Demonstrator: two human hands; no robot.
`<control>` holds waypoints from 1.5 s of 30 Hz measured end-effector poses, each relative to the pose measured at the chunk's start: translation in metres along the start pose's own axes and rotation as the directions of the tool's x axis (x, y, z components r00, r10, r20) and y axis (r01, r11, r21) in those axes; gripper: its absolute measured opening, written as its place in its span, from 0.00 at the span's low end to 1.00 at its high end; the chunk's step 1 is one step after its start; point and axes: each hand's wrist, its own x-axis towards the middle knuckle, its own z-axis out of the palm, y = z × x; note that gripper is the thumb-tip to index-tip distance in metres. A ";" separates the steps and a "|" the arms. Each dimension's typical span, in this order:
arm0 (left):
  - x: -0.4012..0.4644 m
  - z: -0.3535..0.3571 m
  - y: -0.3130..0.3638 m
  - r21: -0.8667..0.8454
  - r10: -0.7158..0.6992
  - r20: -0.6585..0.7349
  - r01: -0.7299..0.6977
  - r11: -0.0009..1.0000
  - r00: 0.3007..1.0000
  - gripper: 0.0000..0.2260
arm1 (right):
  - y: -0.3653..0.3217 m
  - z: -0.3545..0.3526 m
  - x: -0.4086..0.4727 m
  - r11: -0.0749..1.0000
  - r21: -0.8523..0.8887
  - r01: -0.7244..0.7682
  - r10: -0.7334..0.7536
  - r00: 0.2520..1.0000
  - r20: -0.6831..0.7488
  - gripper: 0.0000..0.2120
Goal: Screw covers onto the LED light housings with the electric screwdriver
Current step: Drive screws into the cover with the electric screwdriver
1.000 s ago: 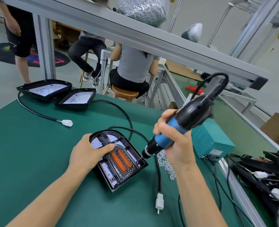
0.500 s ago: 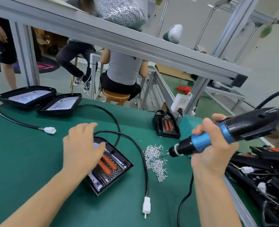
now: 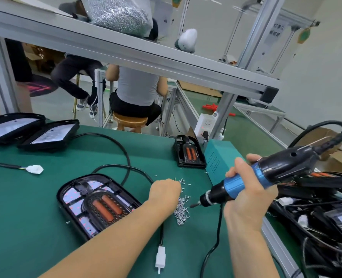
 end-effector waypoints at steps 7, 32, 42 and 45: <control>-0.004 0.002 0.001 0.091 0.075 -0.008 -0.074 0.993 0.997 0.10 | 0.002 0.002 -0.003 1.000 0.008 -0.022 0.022 1.000 0.017 0.07; -0.062 -0.048 -0.094 -0.934 -0.125 0.216 0.167 -0.317 0.969 0.02 | -0.021 0.044 -0.013 0.943 0.300 -0.143 0.099 0.983 0.157 0.08; -0.116 -0.041 -0.161 -0.786 -0.161 0.241 0.096 -0.610 0.957 0.06 | -0.006 0.135 -0.061 0.808 0.471 -0.354 0.214 0.921 0.326 0.08; -0.125 -0.038 -0.175 -0.785 -0.157 0.200 0.063 -0.616 0.967 0.07 | -0.002 0.150 -0.073 0.809 0.452 -0.376 0.226 0.909 0.352 0.08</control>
